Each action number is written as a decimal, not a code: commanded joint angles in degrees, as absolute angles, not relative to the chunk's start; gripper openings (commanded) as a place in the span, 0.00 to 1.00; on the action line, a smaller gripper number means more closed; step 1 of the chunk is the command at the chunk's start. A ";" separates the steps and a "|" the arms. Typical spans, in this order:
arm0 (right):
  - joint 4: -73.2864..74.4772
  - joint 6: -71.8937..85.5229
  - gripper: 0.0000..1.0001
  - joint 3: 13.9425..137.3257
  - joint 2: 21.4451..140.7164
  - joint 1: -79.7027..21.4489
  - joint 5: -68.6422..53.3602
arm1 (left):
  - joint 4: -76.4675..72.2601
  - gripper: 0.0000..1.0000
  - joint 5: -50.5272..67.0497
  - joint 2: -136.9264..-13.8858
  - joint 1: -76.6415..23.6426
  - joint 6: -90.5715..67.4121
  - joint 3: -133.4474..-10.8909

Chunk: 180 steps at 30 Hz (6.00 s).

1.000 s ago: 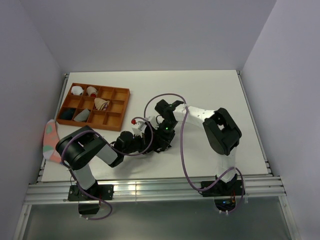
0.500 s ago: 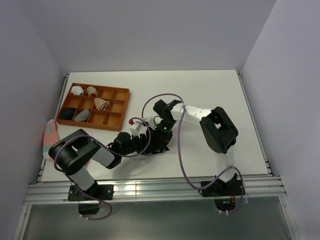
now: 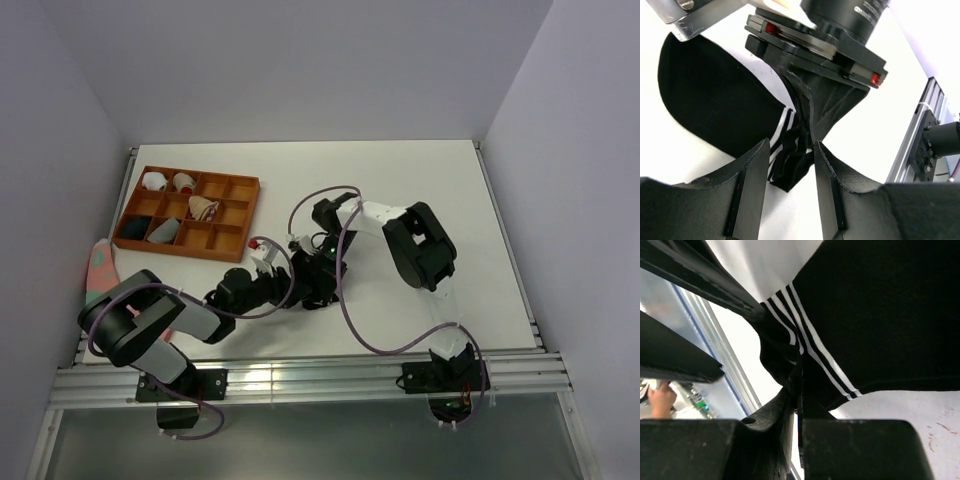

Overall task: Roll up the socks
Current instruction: Roll the sock at the center of the board.

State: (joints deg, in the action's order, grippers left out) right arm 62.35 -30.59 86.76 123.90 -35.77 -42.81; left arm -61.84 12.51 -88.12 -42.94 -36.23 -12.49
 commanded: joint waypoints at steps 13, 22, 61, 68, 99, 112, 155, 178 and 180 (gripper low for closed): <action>72.42 -36.83 0.05 92.63 127.79 -34.01 -48.25 | -69.95 0.45 20.91 -96.76 -41.57 -33.30 -18.11; 72.07 -34.28 0.05 94.57 128.58 -33.66 -48.60 | -76.37 0.43 25.48 -99.58 -41.57 -37.08 -14.94; 62.06 -26.81 0.23 89.13 121.13 -32.61 -45.44 | -62.58 0.00 20.39 -101.95 -42.63 -37.70 -18.46; 50.91 -22.68 0.43 82.01 110.75 -31.99 -40.78 | -58.63 0.00 22.50 -102.39 -42.10 -41.83 -18.46; 19.42 -41.65 0.44 45.45 77.52 -49.04 -23.47 | -30.23 0.00 43.50 -99.75 -33.93 -55.90 -27.95; 10.73 -47.45 0.45 36.65 72.42 -58.00 -15.56 | -27.86 0.00 46.32 -102.65 -33.05 -55.20 -29.62; 13.78 -50.54 0.26 42.44 85.60 -61.00 -11.68 | -26.80 0.03 44.83 -99.68 -33.31 -52.21 -29.88; 51.67 -47.72 0.17 68.18 105.72 -44.66 -42.70 | -45.09 0.24 18.47 -87.11 -34.10 -56.34 -19.17; 54.39 -48.95 0.17 70.74 108.18 -43.42 -45.25 | -45.00 0.24 16.36 -85.35 -34.80 -55.38 -17.68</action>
